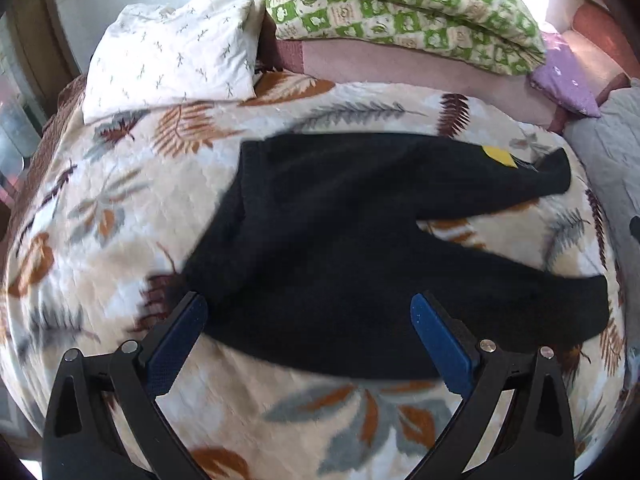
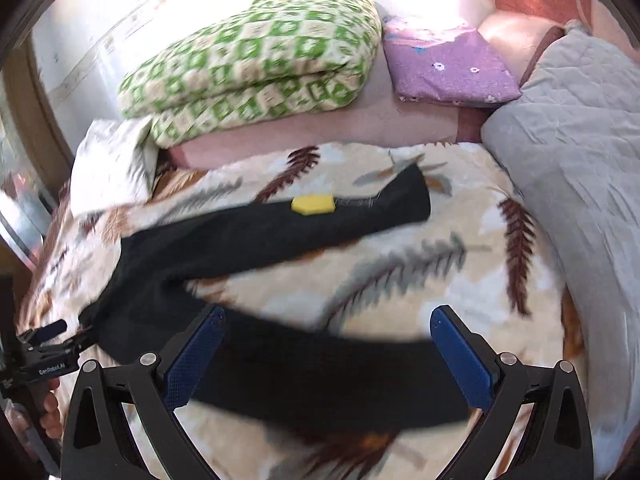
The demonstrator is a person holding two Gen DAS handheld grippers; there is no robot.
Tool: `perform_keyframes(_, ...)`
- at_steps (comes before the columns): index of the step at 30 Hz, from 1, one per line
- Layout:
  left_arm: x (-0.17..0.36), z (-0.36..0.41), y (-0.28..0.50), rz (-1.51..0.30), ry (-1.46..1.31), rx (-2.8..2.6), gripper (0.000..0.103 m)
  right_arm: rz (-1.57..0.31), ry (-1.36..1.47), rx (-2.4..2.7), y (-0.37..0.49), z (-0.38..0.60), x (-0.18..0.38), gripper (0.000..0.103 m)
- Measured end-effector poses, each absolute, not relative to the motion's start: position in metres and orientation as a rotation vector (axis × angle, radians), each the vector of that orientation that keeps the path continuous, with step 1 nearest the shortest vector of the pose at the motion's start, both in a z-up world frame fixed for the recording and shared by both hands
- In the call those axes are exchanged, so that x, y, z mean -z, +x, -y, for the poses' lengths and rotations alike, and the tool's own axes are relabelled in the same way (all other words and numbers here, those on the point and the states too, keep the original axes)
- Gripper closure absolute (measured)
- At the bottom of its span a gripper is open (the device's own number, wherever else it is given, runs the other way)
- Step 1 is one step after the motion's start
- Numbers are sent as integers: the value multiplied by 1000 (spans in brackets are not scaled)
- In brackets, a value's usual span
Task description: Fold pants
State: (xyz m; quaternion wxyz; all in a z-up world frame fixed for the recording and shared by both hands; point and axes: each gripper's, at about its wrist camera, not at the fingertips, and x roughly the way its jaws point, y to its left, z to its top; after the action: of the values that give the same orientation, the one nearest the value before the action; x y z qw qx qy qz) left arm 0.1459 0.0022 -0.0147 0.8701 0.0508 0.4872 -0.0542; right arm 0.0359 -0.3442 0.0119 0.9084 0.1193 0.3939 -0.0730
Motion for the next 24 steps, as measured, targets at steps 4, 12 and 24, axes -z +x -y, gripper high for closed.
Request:
perform_keyframes(4,1,-13,203,-1022,151,96,0,-859,238,192,91,397,-21,0)
perform_keyframes(12,17,-38,304,-1180,97,95,0,-1029,237,185,204,468,19,2)
perform_keyframes(24,73,-55,359,-1339,5,143,0,-1108,280,98,250,491,57,4)
